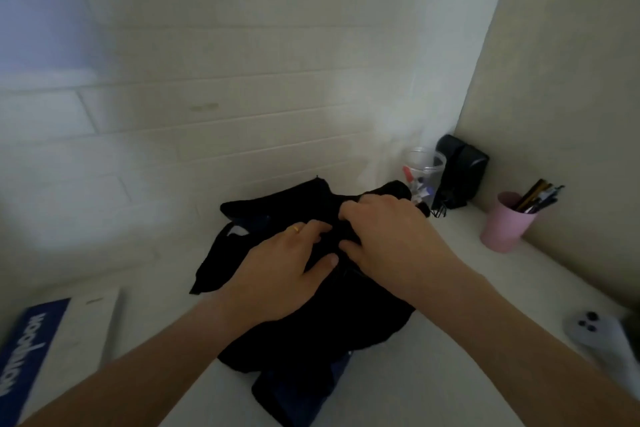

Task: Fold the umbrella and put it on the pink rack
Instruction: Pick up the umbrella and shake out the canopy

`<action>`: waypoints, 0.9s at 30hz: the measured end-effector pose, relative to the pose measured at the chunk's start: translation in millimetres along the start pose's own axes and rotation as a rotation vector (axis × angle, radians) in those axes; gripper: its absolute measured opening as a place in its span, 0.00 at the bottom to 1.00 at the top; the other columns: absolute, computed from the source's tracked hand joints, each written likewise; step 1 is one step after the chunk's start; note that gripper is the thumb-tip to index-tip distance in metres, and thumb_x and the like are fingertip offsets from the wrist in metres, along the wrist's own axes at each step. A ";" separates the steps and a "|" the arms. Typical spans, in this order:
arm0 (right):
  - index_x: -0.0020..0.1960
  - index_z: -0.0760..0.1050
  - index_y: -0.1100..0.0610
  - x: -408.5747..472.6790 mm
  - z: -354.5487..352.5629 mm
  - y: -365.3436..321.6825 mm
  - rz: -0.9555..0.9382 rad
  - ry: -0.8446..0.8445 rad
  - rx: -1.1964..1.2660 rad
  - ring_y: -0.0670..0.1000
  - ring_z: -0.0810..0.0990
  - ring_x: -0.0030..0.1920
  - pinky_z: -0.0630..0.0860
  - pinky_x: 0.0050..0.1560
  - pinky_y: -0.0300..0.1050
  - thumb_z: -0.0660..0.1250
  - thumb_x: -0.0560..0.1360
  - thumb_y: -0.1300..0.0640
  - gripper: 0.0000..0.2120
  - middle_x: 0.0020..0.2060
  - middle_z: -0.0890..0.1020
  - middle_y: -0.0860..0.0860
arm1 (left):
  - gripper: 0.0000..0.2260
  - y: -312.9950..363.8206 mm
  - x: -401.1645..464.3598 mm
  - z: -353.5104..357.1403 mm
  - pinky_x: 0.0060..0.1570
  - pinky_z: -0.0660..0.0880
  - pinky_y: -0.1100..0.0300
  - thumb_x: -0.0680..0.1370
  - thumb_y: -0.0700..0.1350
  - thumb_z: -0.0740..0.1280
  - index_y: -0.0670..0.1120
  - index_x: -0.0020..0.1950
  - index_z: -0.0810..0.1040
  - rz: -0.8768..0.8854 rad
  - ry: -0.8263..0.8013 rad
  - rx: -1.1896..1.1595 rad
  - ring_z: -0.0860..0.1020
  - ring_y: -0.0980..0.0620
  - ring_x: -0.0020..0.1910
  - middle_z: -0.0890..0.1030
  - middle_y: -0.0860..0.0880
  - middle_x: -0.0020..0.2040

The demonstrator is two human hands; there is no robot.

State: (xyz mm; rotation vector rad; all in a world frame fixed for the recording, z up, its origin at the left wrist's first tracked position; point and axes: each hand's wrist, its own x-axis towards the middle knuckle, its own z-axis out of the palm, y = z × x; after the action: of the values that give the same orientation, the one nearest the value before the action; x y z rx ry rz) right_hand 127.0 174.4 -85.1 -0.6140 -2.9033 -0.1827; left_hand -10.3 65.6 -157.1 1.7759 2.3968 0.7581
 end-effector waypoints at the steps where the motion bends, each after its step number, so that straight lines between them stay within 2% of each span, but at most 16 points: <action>1: 0.59 0.74 0.54 -14.7 1.4 -0.9 0.008 -0.044 -0.048 0.55 0.79 0.51 0.71 0.44 0.47 0.64 0.80 0.50 0.11 0.50 0.77 0.52 | 0.22 2.6 -8.4 6.3 0.59 0.78 0.53 0.82 0.62 0.59 0.55 0.74 0.67 0.022 0.003 0.029 0.78 0.57 0.61 0.77 0.54 0.66; 4: 0.50 0.70 0.55 -73.3 26.8 -14.5 0.041 -0.170 -0.144 0.57 0.79 0.50 0.67 0.41 0.48 0.64 0.78 0.55 0.05 0.45 0.74 0.54 | 0.22 12.1 -45.7 31.1 0.53 0.79 0.51 0.81 0.62 0.59 0.55 0.73 0.67 0.100 0.026 0.180 0.80 0.54 0.57 0.80 0.54 0.61; 6: 0.54 0.68 0.56 -83.3 62.7 -20.3 0.136 -0.241 -0.112 0.58 0.80 0.52 0.66 0.41 0.47 0.63 0.79 0.54 0.08 0.52 0.77 0.55 | 0.23 8.0 -48.3 48.1 0.47 0.80 0.51 0.81 0.62 0.59 0.54 0.73 0.66 0.120 0.007 0.294 0.81 0.52 0.53 0.82 0.52 0.57; 7: 0.60 0.67 0.57 -98.9 82.5 -27.4 0.201 -0.238 -0.116 0.58 0.80 0.53 0.65 0.41 0.47 0.64 0.78 0.53 0.13 0.56 0.77 0.57 | 0.24 11.2 -60.3 59.4 0.46 0.80 0.52 0.80 0.62 0.58 0.53 0.73 0.65 0.140 0.017 0.375 0.82 0.51 0.51 0.82 0.52 0.56; 9: 0.71 0.61 0.59 -128.9 118.6 -40.3 0.301 -0.177 -0.126 0.60 0.79 0.55 0.66 0.42 0.48 0.68 0.77 0.57 0.26 0.59 0.76 0.59 | 0.28 18.2 -88.3 79.4 0.48 0.78 0.52 0.80 0.62 0.59 0.52 0.77 0.62 0.124 0.037 0.494 0.82 0.47 0.55 0.82 0.49 0.59; 11: 0.73 0.60 0.59 -157.7 133.3 -52.4 0.346 -0.125 -0.118 0.60 0.79 0.55 0.67 0.42 0.48 0.69 0.75 0.63 0.30 0.59 0.75 0.59 | 0.32 28.8 -116.5 92.1 0.56 0.75 0.49 0.79 0.61 0.61 0.51 0.80 0.58 0.034 0.004 0.527 0.79 0.44 0.61 0.79 0.46 0.64; 13: 0.71 0.63 0.59 -181.0 128.3 -62.3 0.377 -0.023 -0.114 0.60 0.78 0.55 0.66 0.42 0.48 0.69 0.74 0.65 0.28 0.58 0.76 0.58 | 0.34 42.0 -144.2 93.3 0.66 0.68 0.46 0.78 0.61 0.61 0.51 0.80 0.57 -0.024 0.018 0.575 0.74 0.42 0.66 0.76 0.45 0.68; 15: 0.68 0.66 0.59 -194.6 117.1 -68.9 0.363 0.115 -0.135 0.59 0.78 0.55 0.65 0.41 0.49 0.69 0.74 0.64 0.24 0.56 0.78 0.57 | 0.33 51.3 -161.3 81.6 0.75 0.59 0.43 0.76 0.61 0.62 0.51 0.79 0.61 -0.032 0.115 0.601 0.70 0.42 0.70 0.73 0.44 0.70; 17: 0.60 0.72 0.58 -199.9 101.1 -74.0 0.348 0.235 -0.096 0.59 0.81 0.46 0.65 0.35 0.48 0.73 0.70 0.61 0.20 0.46 0.81 0.56 | 0.32 60.3 -172.8 61.4 0.77 0.54 0.40 0.74 0.61 0.63 0.51 0.77 0.67 -0.015 0.232 0.561 0.68 0.40 0.72 0.73 0.42 0.71; 19: 0.53 0.77 0.57 -201.2 83.8 -71.9 0.363 0.437 -0.059 0.57 0.81 0.36 0.63 0.29 0.45 0.76 0.67 0.57 0.17 0.37 0.81 0.54 | 0.31 72.6 -181.7 34.9 0.78 0.54 0.38 0.73 0.60 0.64 0.51 0.74 0.71 0.036 0.326 0.554 0.68 0.38 0.72 0.73 0.38 0.71; 21: 0.58 0.77 0.54 -199.8 60.9 -68.6 0.412 0.648 0.120 0.57 0.83 0.39 0.71 0.30 0.46 0.71 0.73 0.53 0.14 0.41 0.83 0.52 | 0.29 91.3 -187.8 1.5 0.77 0.57 0.37 0.74 0.58 0.66 0.51 0.73 0.73 0.111 0.450 0.552 0.69 0.36 0.71 0.74 0.36 0.70; 23: 0.63 0.75 0.50 -198.2 32.5 -68.7 0.436 0.814 0.425 0.53 0.84 0.45 0.80 0.40 0.50 0.68 0.77 0.51 0.15 0.47 0.85 0.49 | 0.26 113.2 -192.7 -33.5 0.77 0.59 0.38 0.77 0.55 0.66 0.51 0.75 0.72 0.237 0.578 0.519 0.70 0.36 0.71 0.73 0.37 0.71; 25: 0.62 0.76 0.49 -195.5 1.1 -74.4 0.446 0.941 0.831 0.46 0.84 0.48 0.82 0.49 0.50 0.71 0.76 0.51 0.15 0.48 0.85 0.44 | 0.23 136.8 -199.8 -66.2 0.77 0.58 0.39 0.80 0.52 0.64 0.51 0.75 0.71 0.384 0.677 0.483 0.69 0.39 0.72 0.71 0.40 0.74; 26: 0.61 0.78 0.49 -193.8 -14.9 -78.0 0.438 0.979 1.061 0.44 0.84 0.46 0.82 0.49 0.49 0.73 0.76 0.52 0.14 0.47 0.85 0.44 | 0.23 147.9 -204.0 -80.8 0.77 0.58 0.39 0.80 0.51 0.64 0.51 0.76 0.71 0.437 0.721 0.483 0.68 0.40 0.74 0.70 0.42 0.76; 27: 0.60 0.78 0.51 -191.9 -29.3 -81.9 0.425 0.993 1.301 0.43 0.83 0.41 0.82 0.44 0.47 0.73 0.76 0.54 0.13 0.45 0.86 0.46 | 0.23 158.2 -208.4 -94.0 0.77 0.58 0.39 0.81 0.50 0.64 0.50 0.76 0.71 0.475 0.763 0.490 0.66 0.42 0.77 0.68 0.43 0.77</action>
State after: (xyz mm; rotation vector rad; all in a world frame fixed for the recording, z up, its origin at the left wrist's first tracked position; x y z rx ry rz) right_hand 270.3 20.7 -99.6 -0.5630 -1.3952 1.0259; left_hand 167.3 -123.5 -57.2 2.7185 2.8061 1.1375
